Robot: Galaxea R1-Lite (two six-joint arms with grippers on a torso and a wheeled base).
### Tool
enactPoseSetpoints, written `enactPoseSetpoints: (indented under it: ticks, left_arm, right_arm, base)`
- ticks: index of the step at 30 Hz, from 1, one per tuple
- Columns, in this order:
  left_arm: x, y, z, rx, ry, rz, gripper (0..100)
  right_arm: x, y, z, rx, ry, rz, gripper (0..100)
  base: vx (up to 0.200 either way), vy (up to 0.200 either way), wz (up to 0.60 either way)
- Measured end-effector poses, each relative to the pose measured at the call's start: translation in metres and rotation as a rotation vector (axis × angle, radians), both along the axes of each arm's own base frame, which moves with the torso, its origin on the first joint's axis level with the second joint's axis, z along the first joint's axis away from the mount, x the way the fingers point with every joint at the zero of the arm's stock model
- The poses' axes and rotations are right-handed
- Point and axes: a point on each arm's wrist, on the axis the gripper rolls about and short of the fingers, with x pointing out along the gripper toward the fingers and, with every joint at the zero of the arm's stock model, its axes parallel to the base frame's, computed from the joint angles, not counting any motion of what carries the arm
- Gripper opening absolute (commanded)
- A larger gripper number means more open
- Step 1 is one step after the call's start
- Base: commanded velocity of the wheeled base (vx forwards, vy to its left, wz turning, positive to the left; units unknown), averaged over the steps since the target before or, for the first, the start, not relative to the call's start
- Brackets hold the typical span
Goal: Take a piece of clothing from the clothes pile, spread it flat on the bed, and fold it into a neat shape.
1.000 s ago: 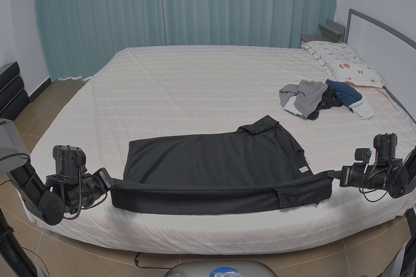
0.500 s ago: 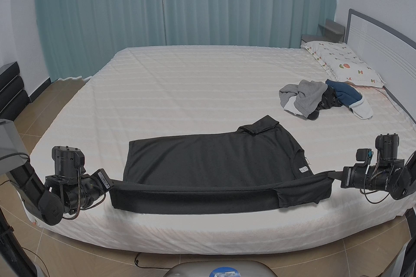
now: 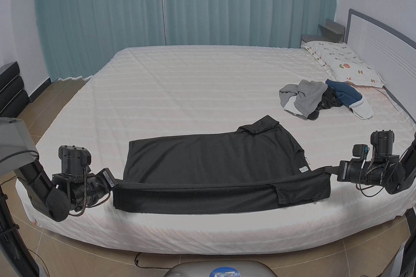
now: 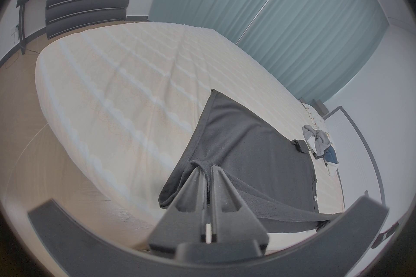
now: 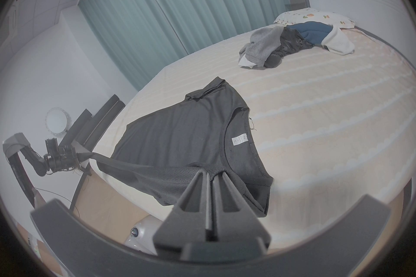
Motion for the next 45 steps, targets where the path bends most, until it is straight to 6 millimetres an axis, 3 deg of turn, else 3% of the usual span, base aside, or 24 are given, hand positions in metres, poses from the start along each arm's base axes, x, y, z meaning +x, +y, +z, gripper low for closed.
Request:
enactPoseSetpoints:
  ticks: [12,26,27,28,36,45]
  left_arm:
    - [0.026,-0.003,-0.016,-0.029,0.01,0.026,0]
    - [0.037,-0.004,-0.035,-0.032,0.046,0.03,0]
    - [0.038,-0.004,-0.035,-0.038,0.046,0.034,0]
    - [0.038,-0.004,-0.035,-0.045,0.046,0.04,100]
    - [0.041,-0.005,-0.038,-0.058,0.049,0.05,100]
    - [0.039,-0.002,-0.034,-0.071,0.043,0.069,100]
  right_arm:
    - [0.025,0.001,-0.021,0.021,0.034,-0.006,0]
    - [0.046,0.004,-0.043,0.059,0.079,-0.024,0]
    - [0.046,0.004,-0.044,0.06,0.083,-0.023,100]
    - [0.046,0.004,-0.045,0.06,0.087,-0.023,100]
    - [0.048,0.004,-0.052,0.082,0.098,-0.036,100]
    - [0.04,0.005,-0.044,0.224,0.103,-0.128,100]
  base:
    - [0.0,0.0,0.0]
    - [0.0,0.0,0.0]
    - [0.0,0.0,0.0]
    - [0.0,0.0,0.0]
    - [0.0,0.0,0.0]
    - [0.0,0.0,0.0]
